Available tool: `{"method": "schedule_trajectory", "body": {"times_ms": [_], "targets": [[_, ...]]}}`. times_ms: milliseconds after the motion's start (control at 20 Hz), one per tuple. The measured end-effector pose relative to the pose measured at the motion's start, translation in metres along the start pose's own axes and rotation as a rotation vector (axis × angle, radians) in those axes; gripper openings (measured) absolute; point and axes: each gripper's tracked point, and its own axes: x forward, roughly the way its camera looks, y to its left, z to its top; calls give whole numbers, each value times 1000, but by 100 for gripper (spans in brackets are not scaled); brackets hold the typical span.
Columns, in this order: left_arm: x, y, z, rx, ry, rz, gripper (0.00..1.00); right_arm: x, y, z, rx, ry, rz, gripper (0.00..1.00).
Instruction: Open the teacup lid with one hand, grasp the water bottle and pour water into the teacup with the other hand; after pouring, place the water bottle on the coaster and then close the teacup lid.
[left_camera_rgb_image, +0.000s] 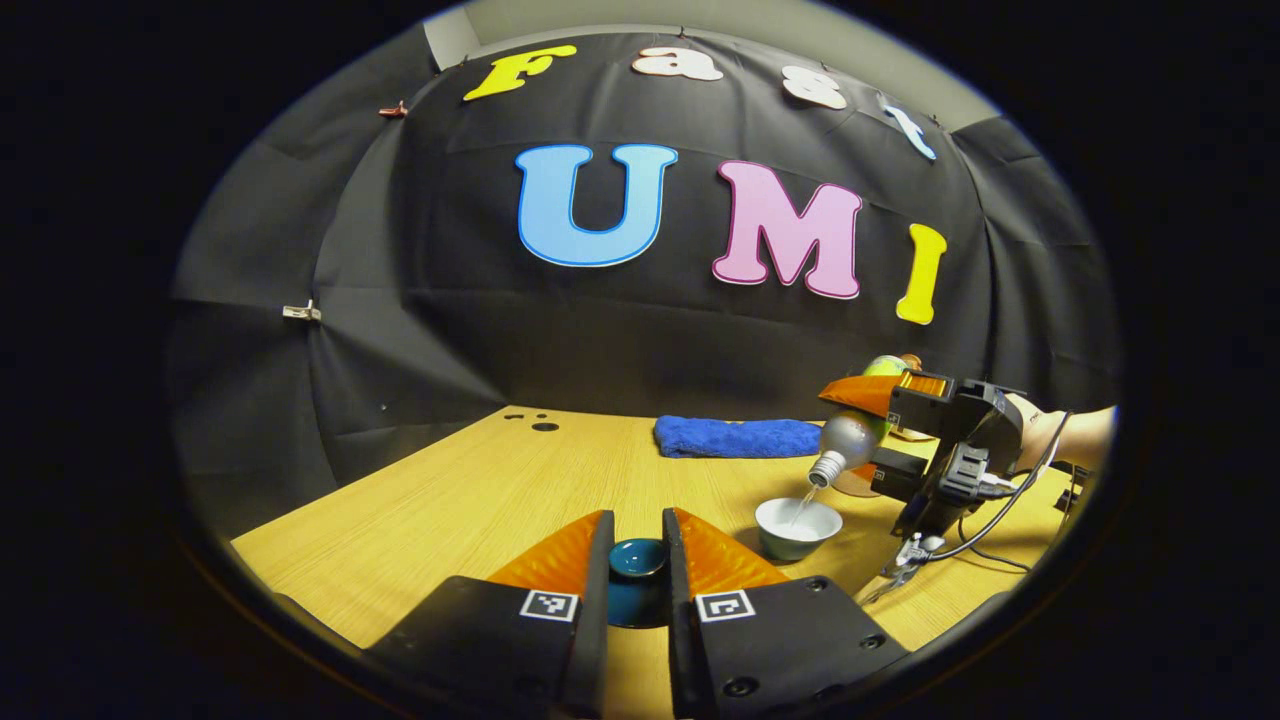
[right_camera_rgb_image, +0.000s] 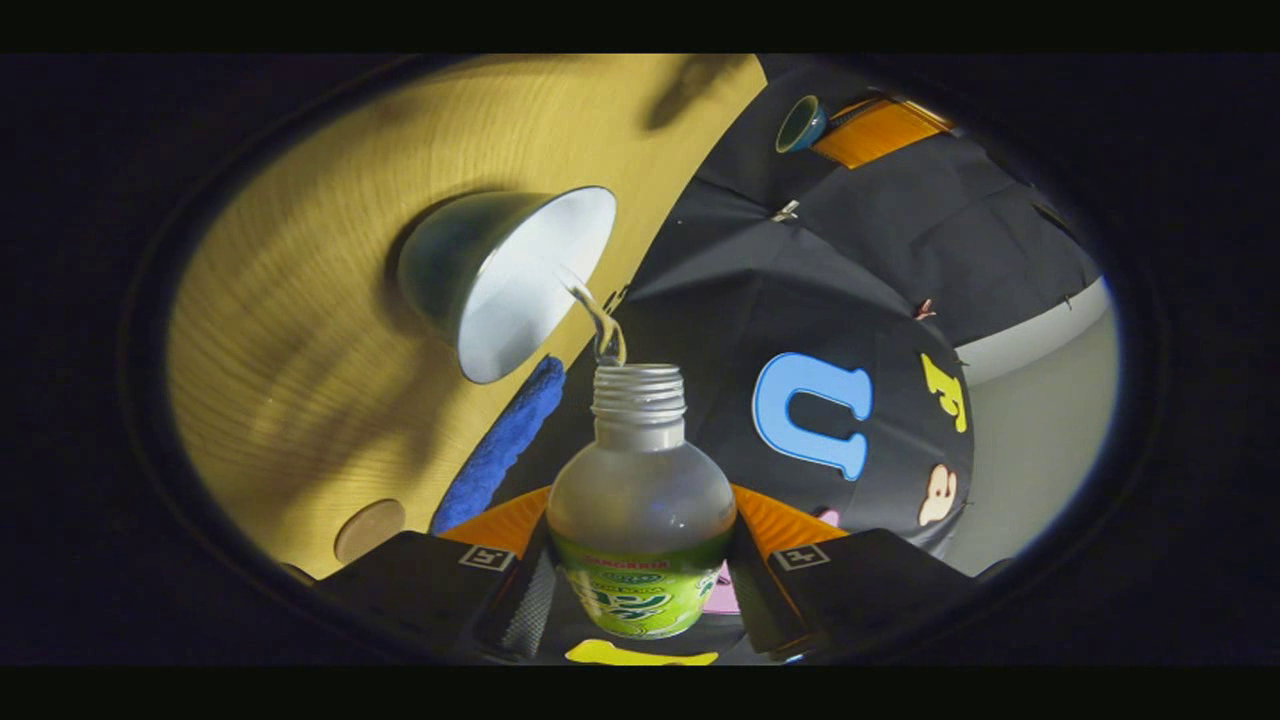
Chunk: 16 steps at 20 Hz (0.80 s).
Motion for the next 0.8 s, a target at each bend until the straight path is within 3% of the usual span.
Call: {"method": "schedule_trajectory", "body": {"times_ms": [800], "targets": [[-5,-4,9,6,-17,-6,29,1,-26,1,-105,-14,-61,78]]}}
